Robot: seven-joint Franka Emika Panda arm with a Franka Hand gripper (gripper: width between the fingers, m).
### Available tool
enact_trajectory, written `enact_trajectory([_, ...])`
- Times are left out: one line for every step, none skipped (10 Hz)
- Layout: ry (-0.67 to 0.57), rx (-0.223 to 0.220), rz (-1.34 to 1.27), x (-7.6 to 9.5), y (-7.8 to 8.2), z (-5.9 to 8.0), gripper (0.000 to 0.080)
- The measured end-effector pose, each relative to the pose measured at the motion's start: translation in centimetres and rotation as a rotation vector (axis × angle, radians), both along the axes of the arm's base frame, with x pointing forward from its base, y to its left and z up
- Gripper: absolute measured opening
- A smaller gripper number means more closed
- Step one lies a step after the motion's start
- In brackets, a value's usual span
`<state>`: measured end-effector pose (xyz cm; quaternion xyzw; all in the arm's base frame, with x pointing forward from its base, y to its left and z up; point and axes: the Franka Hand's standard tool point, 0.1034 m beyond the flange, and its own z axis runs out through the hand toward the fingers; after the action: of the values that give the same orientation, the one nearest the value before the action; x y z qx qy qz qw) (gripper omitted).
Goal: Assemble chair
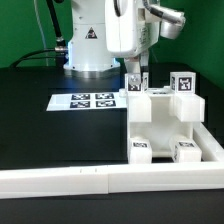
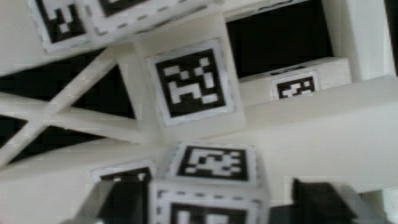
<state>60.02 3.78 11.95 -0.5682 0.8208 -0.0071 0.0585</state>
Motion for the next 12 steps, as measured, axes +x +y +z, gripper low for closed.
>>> enact_trajectory([0.0, -0.001, 0.007, -0.01, 0.02, -0.01, 0.0486])
enact_trajectory([-0.002, -0.005, 0.048, -0.01, 0.02, -0.02, 0.0613])
enact_trajectory([-0.002, -0.006, 0.051, -0.02, 0.04, -0.05, 0.0613])
enact_trajectory([0.0, -0.01, 0.084, -0.07, 0.01, -0.09, 0.0644])
enact_trajectory([0.011, -0.023, 0.226, -0.16, -0.02, -0.14, 0.0644])
enact_trajectory([0.017, -0.032, 0.321, -0.01, -0.02, -0.14, 0.0649])
enact_trajectory([0.008, -0.043, 0.426, 0.25, -0.04, -0.04, 0.0649])
enact_trajectory([0.003, -0.051, 0.511, 0.29, -0.04, -0.05, 0.0649])
enact_trajectory([-0.002, -0.059, 0.593, 0.26, -0.05, -0.08, 0.0649])
enact_trajectory([-0.005, -0.065, 0.66, 0.26, -0.05, -0.08, 0.0649])
enact_trajectory([-0.008, -0.069, 0.712, 0.26, -0.06, -0.08, 0.0649])
enact_trajectory([-0.015, -0.079, 0.819, 0.27, -0.08, -0.08, 0.0649])
